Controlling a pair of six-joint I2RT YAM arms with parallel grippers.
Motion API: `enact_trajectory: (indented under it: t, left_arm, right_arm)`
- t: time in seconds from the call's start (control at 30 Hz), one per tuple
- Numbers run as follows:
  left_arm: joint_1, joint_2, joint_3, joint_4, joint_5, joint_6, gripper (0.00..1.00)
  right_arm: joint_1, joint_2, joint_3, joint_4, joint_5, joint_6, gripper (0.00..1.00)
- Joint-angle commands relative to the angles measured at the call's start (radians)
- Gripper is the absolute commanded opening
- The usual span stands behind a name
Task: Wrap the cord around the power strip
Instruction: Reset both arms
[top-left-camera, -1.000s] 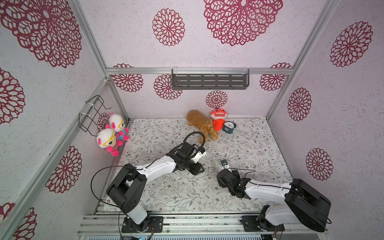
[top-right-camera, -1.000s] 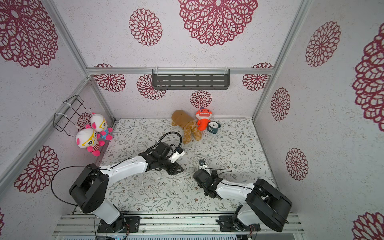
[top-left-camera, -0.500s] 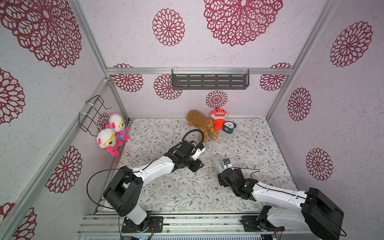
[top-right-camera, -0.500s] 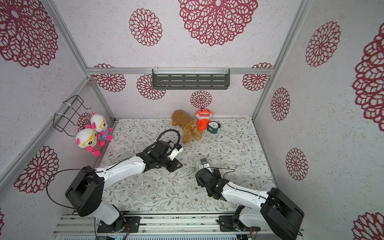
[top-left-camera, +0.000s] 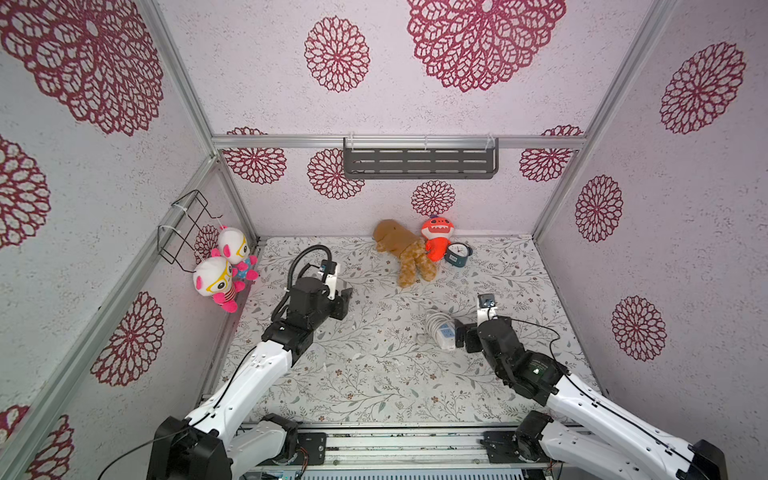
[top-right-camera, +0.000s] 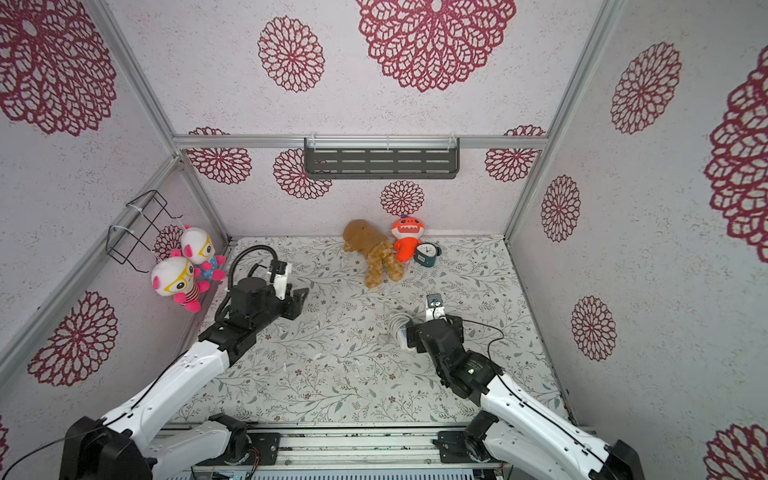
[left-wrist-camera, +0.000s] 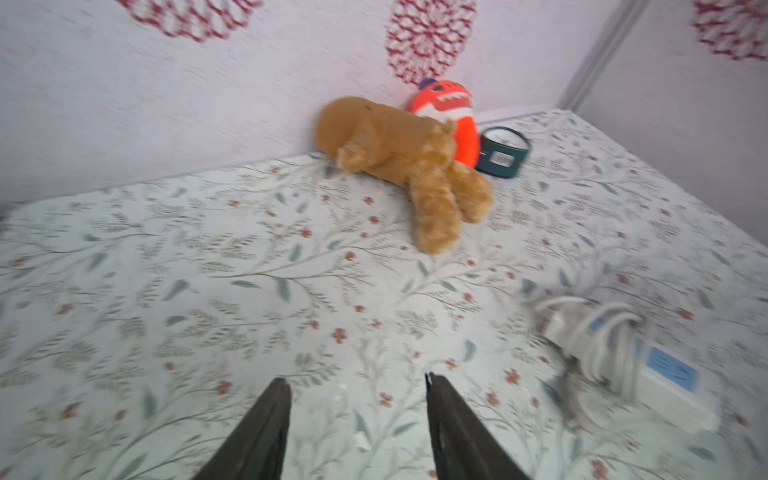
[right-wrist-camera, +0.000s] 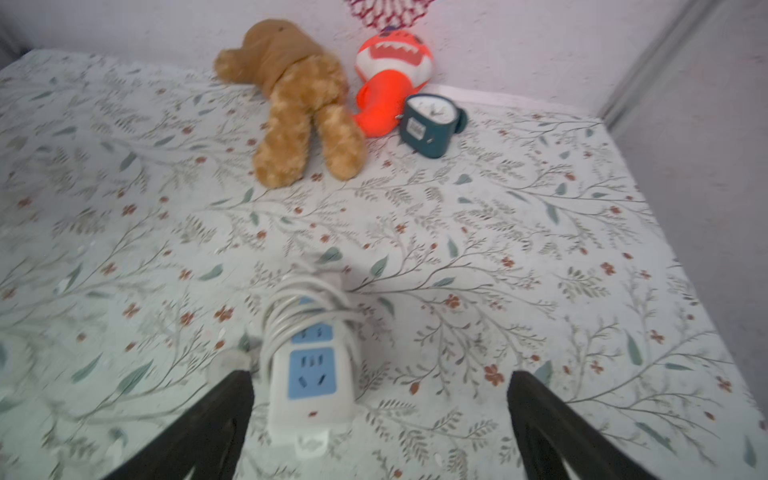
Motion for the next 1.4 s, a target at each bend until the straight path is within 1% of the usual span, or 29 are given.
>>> enact_trajectory:
  t: [0.0,0.07,0.13,0.2,0.27,0.33,0.4,0.47,0.5,0.53,0.6,0.63,0.67,0.7,0.73,0.77,0.8,0.83,0.87,0.9,0.93,0.97,1.07,1.1,1.13,1.2,1.23,1.37]
  left_arm:
    - [0.127,-0.06,-0.066,0.073,-0.119,-0.002,0.64]
    - [0.21,-0.087,-0.123,0.129,-0.17,-0.012,0.7]
    - [0.278,-0.108,-0.169,0.174,-0.176,-0.012,0.73]
    - [0.31,-0.117,-0.217,0.229,-0.194,-0.001,0.75]
    - [0.336,-0.113,-0.27,0.302,-0.209,0.008,0.77]
    - [0.356,-0.097,-0.33,0.402,-0.224,0.01,0.8]
    - [0.37,-0.061,-0.394,0.533,-0.249,0.004,0.81]
    - [0.377,-0.002,-0.46,0.694,-0.256,0.012,0.86]
    - [0.383,0.041,-0.487,0.787,-0.252,0.012,0.89]
    - [0.387,0.078,-0.502,0.848,-0.229,0.013,0.97]
    - [0.389,0.168,-0.498,0.956,-0.194,0.024,0.97]
    - [0.389,0.202,-0.485,0.982,-0.182,0.03,0.97]
    - [0.389,0.239,-0.471,1.005,-0.15,0.03,0.97]
    - [0.392,0.293,-0.449,1.026,-0.138,0.049,0.97]
    - [0.392,0.337,-0.427,1.026,-0.14,0.047,0.97]
    - [0.392,0.389,-0.422,1.052,-0.126,0.04,0.97]
    - [0.392,0.452,-0.429,1.138,-0.117,0.053,0.97]
    - [0.39,0.487,-0.439,1.217,-0.126,0.059,0.97]
    - [0.393,0.468,-0.44,1.183,-0.126,0.052,0.97]
    - [0.398,0.439,-0.421,1.095,-0.113,0.049,0.97]
    - [0.402,0.431,-0.399,1.033,-0.093,0.042,0.97]
    - [0.402,0.442,-0.374,1.004,-0.085,0.048,0.97]
    - [0.405,0.455,-0.324,0.936,-0.13,0.035,0.97]
    - [0.409,0.451,-0.321,0.922,-0.127,0.031,0.97]
    - [0.41,0.454,-0.322,0.931,-0.127,0.031,0.97]
    - [0.41,0.459,-0.326,0.949,-0.123,0.029,0.97]
    - [0.41,0.458,-0.325,0.941,-0.124,0.029,0.97]
    - [0.41,0.457,-0.325,0.943,-0.124,0.029,0.97]
  right_arm:
    - [-0.162,-0.044,-0.003,0.088,0.008,-0.102,0.99]
    - [-0.262,-0.063,-0.048,0.177,0.007,-0.139,0.99]
    - [-0.372,-0.051,-0.107,0.288,0.009,-0.152,0.99]
    - [-0.451,-0.024,-0.181,0.412,0.04,-0.149,0.99]
    - [-0.509,0.008,-0.281,0.595,0.029,-0.156,0.99]
    - [-0.57,0.071,-0.379,0.835,-0.025,-0.161,0.99]
    - [-0.609,0.186,-0.438,1.039,-0.026,-0.152,0.99]
    - [-0.63,0.345,-0.446,1.195,-0.045,-0.178,0.99]
    - [-0.631,0.425,-0.437,1.26,-0.045,-0.192,0.99]
    - [-0.631,0.472,-0.429,1.312,-0.051,-0.209,0.99]
    - [-0.654,0.541,-0.41,1.377,-0.15,-0.194,0.99]
    - [-0.658,0.576,-0.395,1.37,-0.173,-0.195,0.99]
    - [-0.66,0.631,-0.405,1.442,-0.198,-0.208,0.99]
    - [-0.662,0.664,-0.423,1.497,-0.267,-0.234,0.99]
    - [-0.661,0.708,-0.441,1.578,-0.297,-0.253,0.99]
    - [-0.659,0.717,-0.45,1.625,-0.306,-0.26,0.99]
    - [-0.661,0.689,-0.432,1.54,-0.319,-0.257,0.99]
    - [-0.662,0.706,-0.431,1.561,-0.345,-0.27,0.99]
    - [-0.662,0.711,-0.435,1.582,-0.392,-0.292,0.99]
    - [-0.662,0.699,-0.423,1.536,-0.427,-0.302,0.99]
    - [-0.658,0.709,-0.417,1.545,-0.436,-0.309,0.99]
    - [-0.654,0.704,-0.414,1.529,-0.431,-0.313,0.99]
    - [-0.652,0.7,-0.411,1.519,-0.331,-0.276,0.99]
    - [-0.654,0.706,-0.398,1.509,-0.295,-0.259,0.99]
    - [-0.654,0.705,-0.372,1.453,-0.265,-0.245,0.99]
    - [-0.646,0.708,-0.377,1.472,-0.294,-0.269,0.99]
    - [-0.642,0.703,-0.365,1.436,-0.308,-0.28,0.99]
    - [-0.648,0.709,-0.357,1.428,-0.329,-0.275,0.99]
